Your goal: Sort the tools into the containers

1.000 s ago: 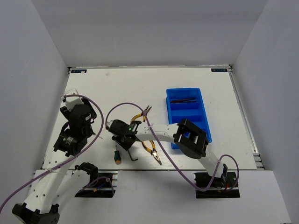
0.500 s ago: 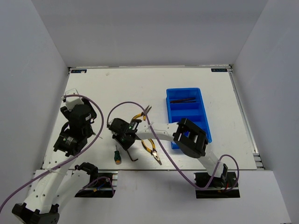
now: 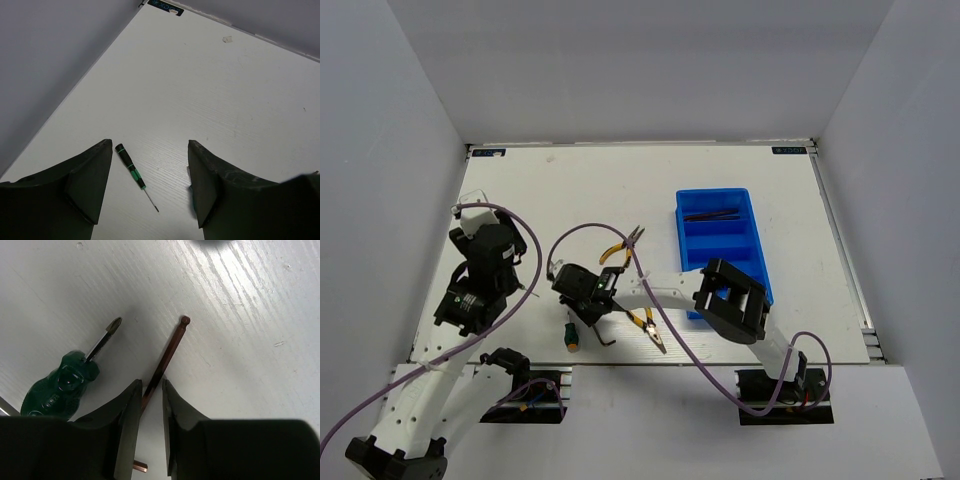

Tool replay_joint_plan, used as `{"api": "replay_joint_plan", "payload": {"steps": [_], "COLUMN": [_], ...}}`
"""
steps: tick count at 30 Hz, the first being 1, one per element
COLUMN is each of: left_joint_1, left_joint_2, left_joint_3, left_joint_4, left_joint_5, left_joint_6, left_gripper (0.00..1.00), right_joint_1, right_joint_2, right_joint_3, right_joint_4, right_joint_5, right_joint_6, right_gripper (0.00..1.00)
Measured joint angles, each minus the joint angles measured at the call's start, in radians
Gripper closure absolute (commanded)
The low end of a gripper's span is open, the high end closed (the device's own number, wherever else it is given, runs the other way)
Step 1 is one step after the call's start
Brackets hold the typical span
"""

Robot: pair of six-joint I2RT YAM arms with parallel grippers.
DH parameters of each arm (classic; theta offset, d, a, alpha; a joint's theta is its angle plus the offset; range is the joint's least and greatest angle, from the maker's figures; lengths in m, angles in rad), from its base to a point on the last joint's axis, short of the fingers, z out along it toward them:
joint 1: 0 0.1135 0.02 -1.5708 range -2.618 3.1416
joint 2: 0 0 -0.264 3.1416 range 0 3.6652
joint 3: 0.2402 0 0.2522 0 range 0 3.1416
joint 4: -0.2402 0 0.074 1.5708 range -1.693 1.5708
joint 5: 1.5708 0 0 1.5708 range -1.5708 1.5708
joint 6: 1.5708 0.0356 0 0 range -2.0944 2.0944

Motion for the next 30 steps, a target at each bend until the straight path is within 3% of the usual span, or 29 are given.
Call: {"api": "replay_joint_plan", "payload": {"steps": [5,8,9,11,21,30], "left_joint_1": [0.000,0.000,0.000,0.000,0.000,0.000], "left_joint_2": [-0.010,-0.011,-0.013,-0.015,-0.023,-0.028], "left_joint_3": [-0.005,-0.011,-0.012,-0.013,-0.013,-0.013], "left_joint_4": [0.002,0.002,0.002,0.003,0.004,0.008], "left_joint_5": [0.002,0.003,0.003,0.003,0.005,0.005], "left_joint_6": [0.000,0.001,0.001,0.002,0.003,0.003], "left_gripper": [0.28,0.28,0.28,0.28,0.28,0.28], "right_joint_1": [-0.003,-0.011,-0.014,-0.018,-0.047,-0.106], "right_joint_2": [0.001,0.002,0.002,0.002,-0.007,-0.066], "right_joint_3": [0.000,0.002,0.002,0.002,0.007,0.007], "right_joint_4": [0.005,0.002,0.001,0.000,-0.014,-0.154], "right_joint_5": [-0.005,-0.021,-0.026,-0.041,-0.106,-0.121], "right_joint_6": [-0.003,-0.005,-0.004,-0.006,-0.047,-0.134], "right_gripper": [0.78,0.88,0.96,1.00,1.00,1.00]}}
